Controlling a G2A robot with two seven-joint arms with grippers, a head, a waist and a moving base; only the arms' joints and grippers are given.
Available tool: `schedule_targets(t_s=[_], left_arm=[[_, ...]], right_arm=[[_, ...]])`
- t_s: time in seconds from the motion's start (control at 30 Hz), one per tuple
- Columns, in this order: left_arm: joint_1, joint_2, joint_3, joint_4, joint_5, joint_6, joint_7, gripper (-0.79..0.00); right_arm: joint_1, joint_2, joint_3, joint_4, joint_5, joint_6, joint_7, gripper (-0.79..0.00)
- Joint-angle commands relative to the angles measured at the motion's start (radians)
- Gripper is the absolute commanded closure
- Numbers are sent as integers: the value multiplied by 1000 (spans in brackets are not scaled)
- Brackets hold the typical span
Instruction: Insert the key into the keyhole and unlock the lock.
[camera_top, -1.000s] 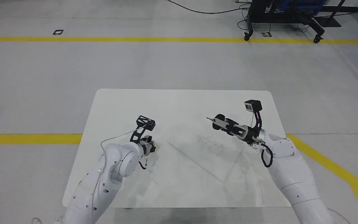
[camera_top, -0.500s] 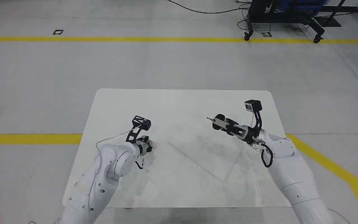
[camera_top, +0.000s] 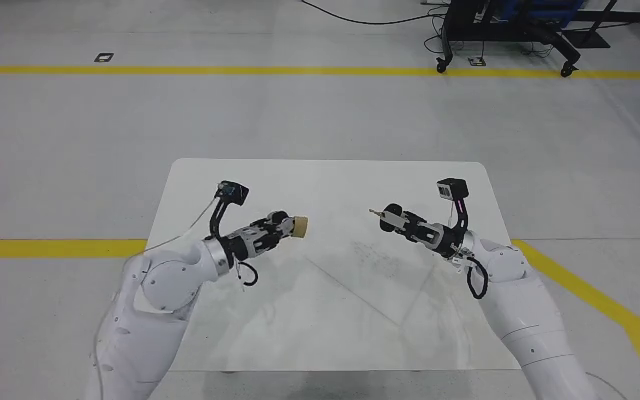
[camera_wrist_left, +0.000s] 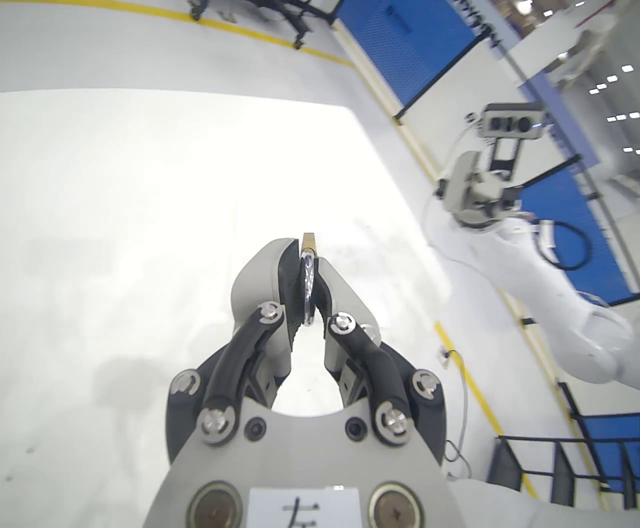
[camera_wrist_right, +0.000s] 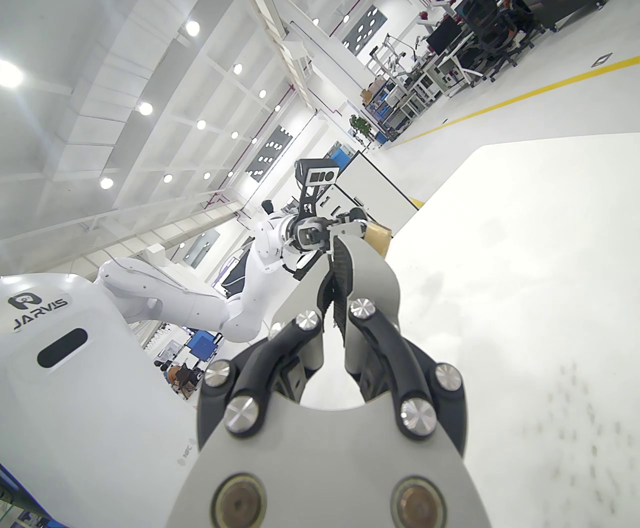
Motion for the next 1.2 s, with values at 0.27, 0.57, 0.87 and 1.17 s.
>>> schedule_targets(t_s=[0.27,0.57,0.87,1.17], left_arm=[[-113,-11,57,213,-381,-96,-73,0],[-180,-26,124,349,-461,-65,-41,0],[-207,-35,134,434,-697,4,-100,0],[-245,-46,161,505,-807,49,-134,0]], right_arm=[[0,0,0,0,0,0,0,0],[5,-16,-46,-24,50,-11,-114,0],[133,-59,-197,58,89,-34,-156,0],[235,-103,-338,160,117,-45,-121,0]])
